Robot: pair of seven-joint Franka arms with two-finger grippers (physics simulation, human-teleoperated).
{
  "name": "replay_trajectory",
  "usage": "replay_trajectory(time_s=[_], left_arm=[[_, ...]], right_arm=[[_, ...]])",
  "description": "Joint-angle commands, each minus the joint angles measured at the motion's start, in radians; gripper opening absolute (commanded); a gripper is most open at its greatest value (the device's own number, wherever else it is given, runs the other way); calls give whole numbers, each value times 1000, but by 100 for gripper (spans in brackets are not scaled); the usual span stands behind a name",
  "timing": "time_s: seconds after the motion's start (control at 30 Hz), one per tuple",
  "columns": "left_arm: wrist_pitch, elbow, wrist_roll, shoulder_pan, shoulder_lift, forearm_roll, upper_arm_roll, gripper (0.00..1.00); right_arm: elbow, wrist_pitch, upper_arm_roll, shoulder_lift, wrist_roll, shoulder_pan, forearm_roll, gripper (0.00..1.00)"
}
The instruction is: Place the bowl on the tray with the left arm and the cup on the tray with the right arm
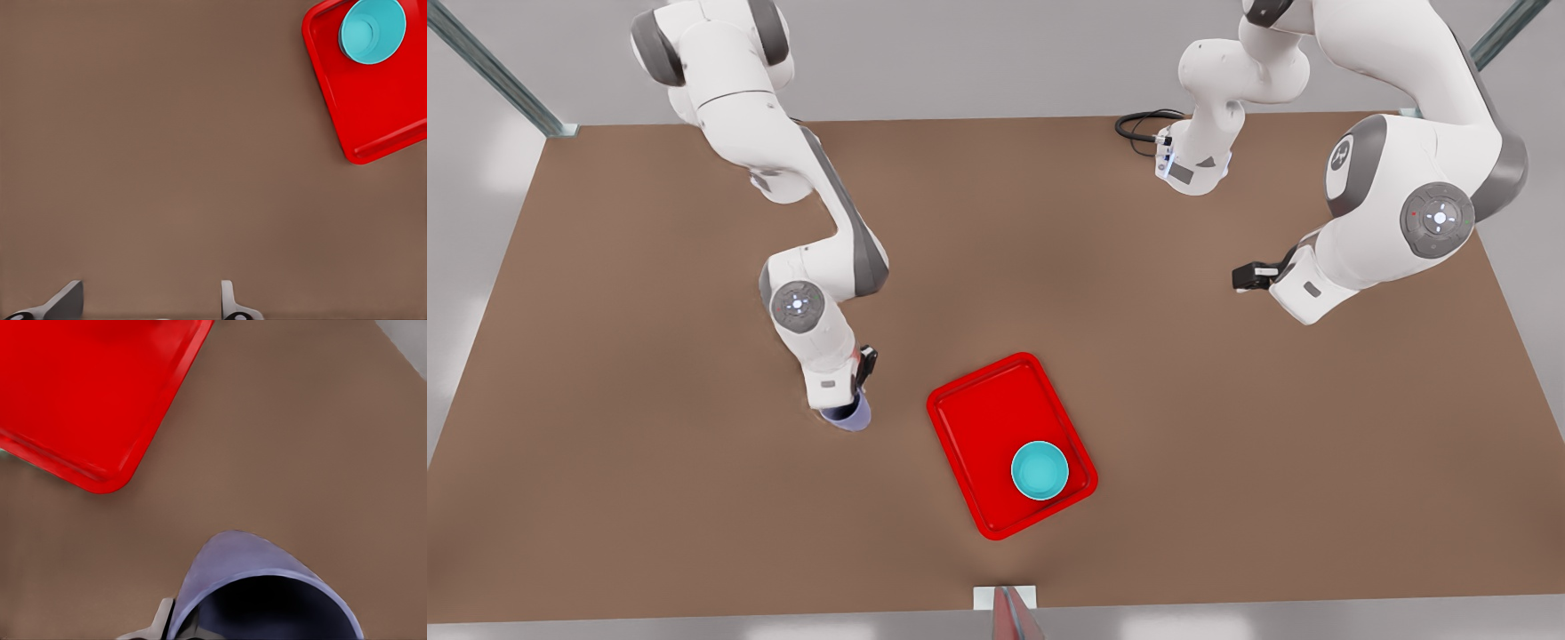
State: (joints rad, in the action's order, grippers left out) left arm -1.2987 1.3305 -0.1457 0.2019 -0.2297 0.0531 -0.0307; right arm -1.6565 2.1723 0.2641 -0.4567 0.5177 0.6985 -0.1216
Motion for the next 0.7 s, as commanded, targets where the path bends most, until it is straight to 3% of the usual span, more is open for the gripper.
replay_trajectory(time_s=[0.0, 0.1, 0.27, 0.63, 0.67], left_arm=[[2, -1, 32, 1, 1, -1, 0, 100], [4, -1, 31, 1, 1, 1, 0, 100], [6, -1, 29, 5, 1, 1, 2, 100], [10, -1, 28, 5, 1, 1, 2, 100], [10, -1, 26, 7, 1, 2, 3, 100]], right_arm=[[52, -29, 0, -33, -516, 85, 2, 21], [221, -20, -2, -183, -737, 159, -16, 21], [500, 17, -2, -395, -732, 150, -156, 21], [500, 96, -2, -488, -725, 159, -158, 21], [500, 96, -2, -488, -726, 157, -159, 27]])
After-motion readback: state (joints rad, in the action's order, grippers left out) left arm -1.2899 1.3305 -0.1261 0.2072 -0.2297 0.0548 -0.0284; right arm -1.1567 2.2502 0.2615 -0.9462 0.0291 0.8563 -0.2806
